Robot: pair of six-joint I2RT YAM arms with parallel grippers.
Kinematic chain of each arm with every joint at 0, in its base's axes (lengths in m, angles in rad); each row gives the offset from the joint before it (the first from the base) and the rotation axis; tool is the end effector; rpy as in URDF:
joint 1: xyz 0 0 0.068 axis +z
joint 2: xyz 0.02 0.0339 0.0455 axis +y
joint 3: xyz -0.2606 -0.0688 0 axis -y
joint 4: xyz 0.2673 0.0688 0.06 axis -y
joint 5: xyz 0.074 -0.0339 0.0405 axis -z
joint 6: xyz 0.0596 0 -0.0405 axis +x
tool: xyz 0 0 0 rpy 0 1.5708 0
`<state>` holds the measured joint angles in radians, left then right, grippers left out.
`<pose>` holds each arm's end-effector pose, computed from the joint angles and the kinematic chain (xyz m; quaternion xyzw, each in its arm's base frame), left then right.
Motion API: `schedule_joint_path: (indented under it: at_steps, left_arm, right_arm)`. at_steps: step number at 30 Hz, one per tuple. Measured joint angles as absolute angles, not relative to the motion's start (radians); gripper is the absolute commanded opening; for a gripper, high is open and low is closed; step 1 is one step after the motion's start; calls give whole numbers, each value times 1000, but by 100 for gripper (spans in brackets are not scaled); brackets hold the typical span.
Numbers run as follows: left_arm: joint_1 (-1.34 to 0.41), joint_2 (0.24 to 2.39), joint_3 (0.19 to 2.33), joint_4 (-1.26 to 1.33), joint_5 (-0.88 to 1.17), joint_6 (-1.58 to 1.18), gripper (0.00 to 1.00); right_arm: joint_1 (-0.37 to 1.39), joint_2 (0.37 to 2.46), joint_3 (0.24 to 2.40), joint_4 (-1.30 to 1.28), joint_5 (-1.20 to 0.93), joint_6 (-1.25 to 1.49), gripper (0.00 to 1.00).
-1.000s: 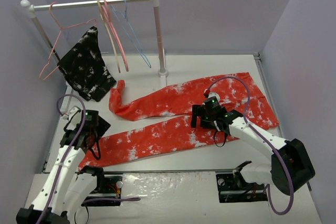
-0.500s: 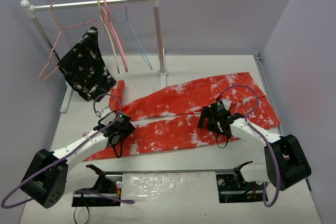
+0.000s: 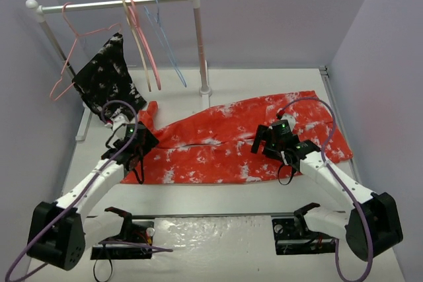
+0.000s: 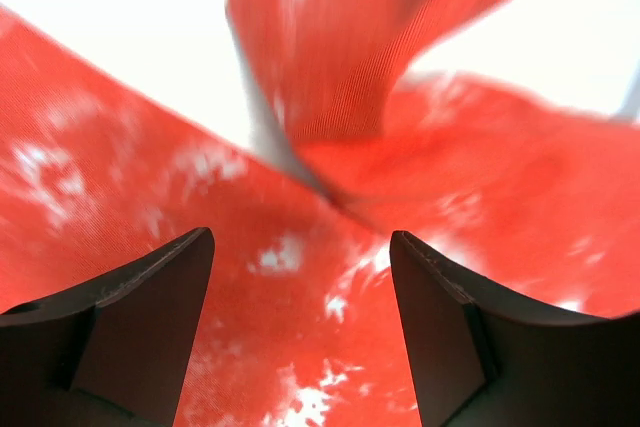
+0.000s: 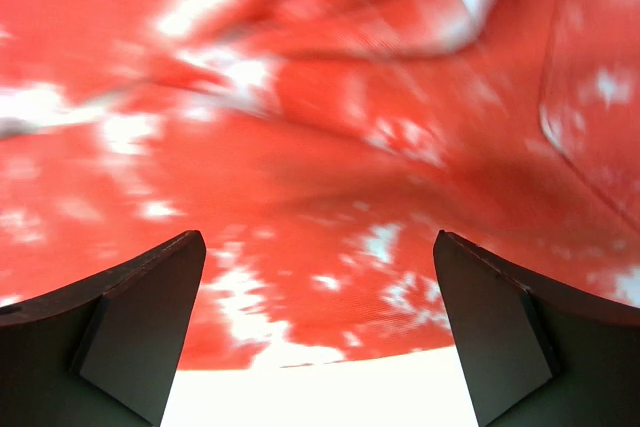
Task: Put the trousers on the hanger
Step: Fold the trousers
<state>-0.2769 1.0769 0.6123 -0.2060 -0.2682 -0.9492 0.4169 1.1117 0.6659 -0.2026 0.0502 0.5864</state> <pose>0.2595 -0.0573 0.1951 -0.3492 0.8232 -0.1496 0.4219 0.2554 0.1098 0.2054 0.0869 0.8911 0.1942 0.4009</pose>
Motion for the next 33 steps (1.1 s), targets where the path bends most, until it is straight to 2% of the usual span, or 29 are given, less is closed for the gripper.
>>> schedule_joint_path:
  at_steps: [4,13,16,18,19,23,28,33]
  left_arm:
    - [-191,1059,666,-184,-246,-861,68]
    - [-135,1382,818,-48,-82,-686,65]
    - [-135,1477,886,-25,-49,-652,23]
    - [-136,1519,920,-17,-40,-642,5]
    - [-136,1533,933,-15,-37,-636,0]
    - [-169,1502,939,-57,-83,-628,0]
    - [-246,1336,954,-229,-206,-654,0]
    - [-291,1189,1087,-452,-352,-681,0]
  right_arm:
    - [427,1083,731,-195,53,537,96]
    - [427,1104,745,-200,57,467,97]
    - [427,1104,745,-201,58,462,97]
    - [427,1104,745,-200,61,461,97]
    - [427,1104,745,-200,63,461,97]
    - [427,1101,745,-200,65,462,97]
    - [427,1088,745,-200,65,462,97]
    - [427,1079,744,-200,66,457,97]
